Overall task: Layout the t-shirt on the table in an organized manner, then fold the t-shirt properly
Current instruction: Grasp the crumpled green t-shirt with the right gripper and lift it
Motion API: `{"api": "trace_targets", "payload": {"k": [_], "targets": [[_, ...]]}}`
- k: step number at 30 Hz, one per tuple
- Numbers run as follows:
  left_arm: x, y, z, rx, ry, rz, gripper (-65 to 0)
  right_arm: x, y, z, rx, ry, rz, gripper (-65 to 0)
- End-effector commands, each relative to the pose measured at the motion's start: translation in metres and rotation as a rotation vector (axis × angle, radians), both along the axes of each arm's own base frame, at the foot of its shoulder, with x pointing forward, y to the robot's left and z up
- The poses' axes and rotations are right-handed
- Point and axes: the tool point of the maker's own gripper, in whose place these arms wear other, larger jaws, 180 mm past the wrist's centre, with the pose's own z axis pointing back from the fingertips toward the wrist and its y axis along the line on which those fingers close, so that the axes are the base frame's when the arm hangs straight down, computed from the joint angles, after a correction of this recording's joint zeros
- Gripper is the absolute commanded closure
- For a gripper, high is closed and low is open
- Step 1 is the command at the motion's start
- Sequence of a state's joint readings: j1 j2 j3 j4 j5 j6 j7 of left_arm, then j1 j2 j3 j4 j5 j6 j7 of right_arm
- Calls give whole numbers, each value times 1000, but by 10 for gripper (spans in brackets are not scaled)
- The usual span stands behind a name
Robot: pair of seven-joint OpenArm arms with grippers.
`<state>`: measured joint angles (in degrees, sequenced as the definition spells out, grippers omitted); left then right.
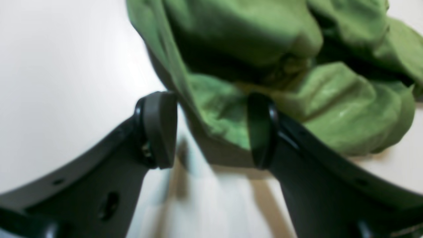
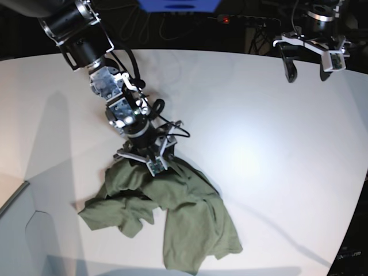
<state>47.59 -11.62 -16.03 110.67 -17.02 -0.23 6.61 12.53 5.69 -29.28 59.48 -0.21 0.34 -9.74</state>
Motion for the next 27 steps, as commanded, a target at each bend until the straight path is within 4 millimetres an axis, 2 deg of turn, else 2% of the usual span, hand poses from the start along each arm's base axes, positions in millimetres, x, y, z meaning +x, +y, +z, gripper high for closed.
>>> {"api": "trace_targets", "payload": {"k": [1,4,7,12,16,21,25,27], "targets": [[1,1,8,10,-28,-7,-493,15,6,17,20,-57,8,-304],[2,1,8,9,-30,-7,-493,12,4,9,12,-35,4,-198],[5,1,10,9,-41,-7,-492,3,7,5,19,-23,7,-4],[8,1,11,9,-48,-6,-492,-32,19,31,89,-81,34,0],[12,0,13,7,-60,-8,-492,-71,32,53,166,-107,47,0],[19,1,12,5,-71,-4,-494,-118,31,60,202,-83,57,0],[28,2,13,4,-91,-1,-494,-141,24,59,199,-61,65,0],[31,3,10,4,-92,4,-495,-150,23,66,206,-64,72,0]]}}
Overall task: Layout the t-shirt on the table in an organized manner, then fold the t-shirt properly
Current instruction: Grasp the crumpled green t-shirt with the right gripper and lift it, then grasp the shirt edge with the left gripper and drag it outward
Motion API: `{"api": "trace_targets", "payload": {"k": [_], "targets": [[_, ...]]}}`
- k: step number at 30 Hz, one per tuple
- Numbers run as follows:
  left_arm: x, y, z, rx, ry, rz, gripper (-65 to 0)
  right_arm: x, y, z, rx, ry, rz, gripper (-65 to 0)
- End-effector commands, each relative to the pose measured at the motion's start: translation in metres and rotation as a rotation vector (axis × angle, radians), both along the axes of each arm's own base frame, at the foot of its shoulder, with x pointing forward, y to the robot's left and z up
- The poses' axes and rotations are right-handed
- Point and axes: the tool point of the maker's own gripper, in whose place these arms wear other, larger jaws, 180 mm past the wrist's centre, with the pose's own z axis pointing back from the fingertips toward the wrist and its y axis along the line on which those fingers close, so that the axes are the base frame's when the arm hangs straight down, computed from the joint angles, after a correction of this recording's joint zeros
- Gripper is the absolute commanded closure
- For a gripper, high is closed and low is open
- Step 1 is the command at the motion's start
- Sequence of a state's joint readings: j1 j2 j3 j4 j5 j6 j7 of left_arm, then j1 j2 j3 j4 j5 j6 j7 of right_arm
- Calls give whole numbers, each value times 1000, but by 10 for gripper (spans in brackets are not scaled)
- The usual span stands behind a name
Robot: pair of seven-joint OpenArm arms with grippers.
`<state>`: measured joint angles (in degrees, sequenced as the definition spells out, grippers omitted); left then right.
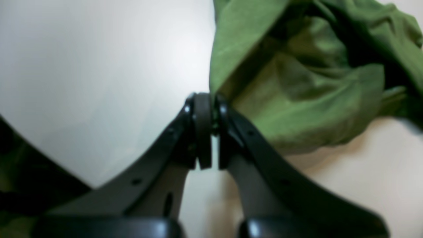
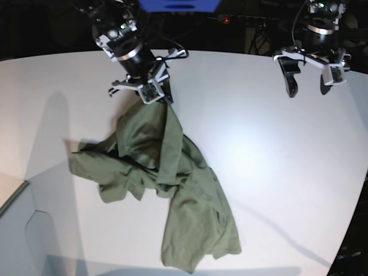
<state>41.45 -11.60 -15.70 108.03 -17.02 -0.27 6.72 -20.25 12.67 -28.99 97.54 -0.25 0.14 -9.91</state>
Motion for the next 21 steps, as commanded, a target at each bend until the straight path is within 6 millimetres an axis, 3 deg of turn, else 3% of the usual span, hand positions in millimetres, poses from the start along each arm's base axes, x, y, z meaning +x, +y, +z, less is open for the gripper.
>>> {"api": "trace_targets", "payload": {"k": [1,7,9,14,19,21], "targets": [[3,2,7,9,-31,-1,-495,2,3,18,29,-54,5,0],[11,8,-5,8,-21,17,-495,-25,7,34,67,-43,19,0],[11,10,-9,8,-14,21,-495,-34,12,28,72,-15,26,0],[22,9,-4,6,-43,19,-495,-56,24,-14,32,87,87,0],[32,-2,-1,-13,-65,-5,-495,-68,30,-29,19,128,114,0],[36,-15,-2,-33,-68,-32,-495,-68,30,-29,20,129,113,0]]}}
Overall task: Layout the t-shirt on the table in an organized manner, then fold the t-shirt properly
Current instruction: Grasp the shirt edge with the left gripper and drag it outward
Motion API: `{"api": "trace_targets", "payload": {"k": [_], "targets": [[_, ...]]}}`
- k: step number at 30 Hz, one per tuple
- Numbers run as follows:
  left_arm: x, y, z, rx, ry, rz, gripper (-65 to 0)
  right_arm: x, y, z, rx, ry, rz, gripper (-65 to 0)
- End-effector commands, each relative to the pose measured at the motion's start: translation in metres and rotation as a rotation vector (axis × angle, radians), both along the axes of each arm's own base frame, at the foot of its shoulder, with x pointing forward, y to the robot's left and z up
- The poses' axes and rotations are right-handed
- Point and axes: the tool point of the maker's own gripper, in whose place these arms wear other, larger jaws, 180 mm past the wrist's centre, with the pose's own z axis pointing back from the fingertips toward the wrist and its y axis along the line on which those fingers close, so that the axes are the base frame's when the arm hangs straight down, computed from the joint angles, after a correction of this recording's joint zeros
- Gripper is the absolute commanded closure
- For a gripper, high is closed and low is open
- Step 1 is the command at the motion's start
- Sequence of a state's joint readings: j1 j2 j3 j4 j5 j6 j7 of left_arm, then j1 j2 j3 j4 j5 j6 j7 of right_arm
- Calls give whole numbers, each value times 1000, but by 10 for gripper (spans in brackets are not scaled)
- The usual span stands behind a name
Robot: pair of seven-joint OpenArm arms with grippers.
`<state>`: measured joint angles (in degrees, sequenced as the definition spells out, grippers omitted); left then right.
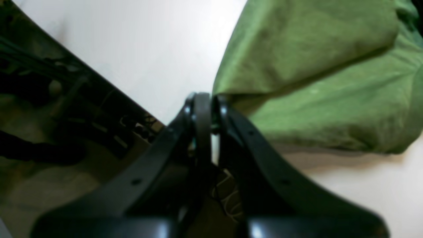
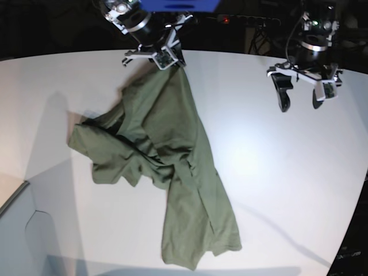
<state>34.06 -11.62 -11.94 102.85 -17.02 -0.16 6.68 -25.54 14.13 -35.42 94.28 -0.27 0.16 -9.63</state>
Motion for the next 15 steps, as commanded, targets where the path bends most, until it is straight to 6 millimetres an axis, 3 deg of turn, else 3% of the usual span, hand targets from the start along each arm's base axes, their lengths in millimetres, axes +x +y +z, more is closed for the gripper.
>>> {"api": "trace_targets", "payload": {"k": [1,4,11,15], "targets": [[8,-8,11,-6,-48,-23,-495,3,5,9,26,-30,0,0],[21,-32,15,-42,-75,-76,-495,0,6,8,29,-24,8,-24],[69,-80,46,-92,-200,-183,-495,-5,4,13,28,-28,19,-244],[98,-106,41,-129,-158,-222,-495,-3,2,19,32,-44,20,-299]]}}
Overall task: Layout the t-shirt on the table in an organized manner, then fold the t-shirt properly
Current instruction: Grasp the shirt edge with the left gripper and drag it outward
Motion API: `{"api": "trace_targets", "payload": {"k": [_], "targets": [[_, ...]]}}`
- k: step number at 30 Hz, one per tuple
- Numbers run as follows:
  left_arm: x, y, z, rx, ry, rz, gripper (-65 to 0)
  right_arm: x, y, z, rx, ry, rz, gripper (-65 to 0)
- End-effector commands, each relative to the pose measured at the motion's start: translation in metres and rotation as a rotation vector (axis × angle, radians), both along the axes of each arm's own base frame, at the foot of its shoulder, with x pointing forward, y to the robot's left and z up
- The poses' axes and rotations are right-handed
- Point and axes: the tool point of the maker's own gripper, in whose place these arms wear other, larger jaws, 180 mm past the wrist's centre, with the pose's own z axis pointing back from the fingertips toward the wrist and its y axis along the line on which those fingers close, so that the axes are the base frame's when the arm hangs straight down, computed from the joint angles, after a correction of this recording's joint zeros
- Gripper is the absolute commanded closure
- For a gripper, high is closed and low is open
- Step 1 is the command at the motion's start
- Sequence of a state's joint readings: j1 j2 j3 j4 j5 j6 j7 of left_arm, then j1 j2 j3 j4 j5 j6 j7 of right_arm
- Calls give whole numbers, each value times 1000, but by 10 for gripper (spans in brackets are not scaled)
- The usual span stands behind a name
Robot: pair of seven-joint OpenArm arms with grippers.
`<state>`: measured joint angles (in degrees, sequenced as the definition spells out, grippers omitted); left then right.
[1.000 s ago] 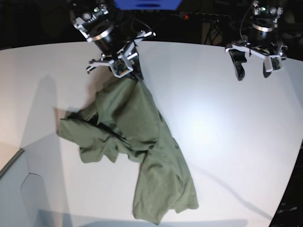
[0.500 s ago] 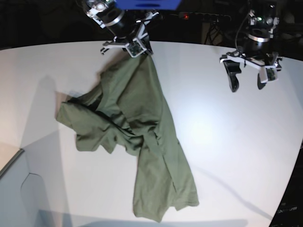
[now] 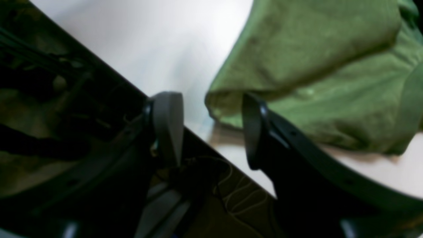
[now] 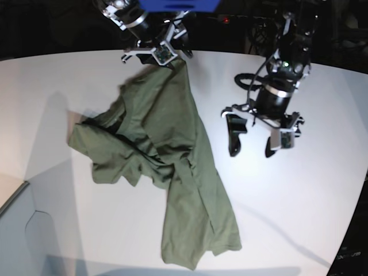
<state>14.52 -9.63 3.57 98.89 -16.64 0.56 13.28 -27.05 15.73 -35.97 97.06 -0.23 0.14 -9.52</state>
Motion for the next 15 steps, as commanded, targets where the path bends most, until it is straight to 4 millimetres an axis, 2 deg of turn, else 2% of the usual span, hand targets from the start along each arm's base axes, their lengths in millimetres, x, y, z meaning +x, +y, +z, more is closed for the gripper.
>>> {"api": "trace_targets", "payload": {"k": [1,7,11,15], "targets": [[11,-6,9,-18,-29,-1,-495,4,2,11,23,-36,4,-298],[36,-36,-19,-91,71,-1,-495,4,1,10,17,-32,5,-298],[38,-59,-43,-89,131,-51,-495,4,0,9,16,-31,5,-298],[39,-79,-51,-84,152,-103,-495,3,0,8,13,-27,5,-298]]}}
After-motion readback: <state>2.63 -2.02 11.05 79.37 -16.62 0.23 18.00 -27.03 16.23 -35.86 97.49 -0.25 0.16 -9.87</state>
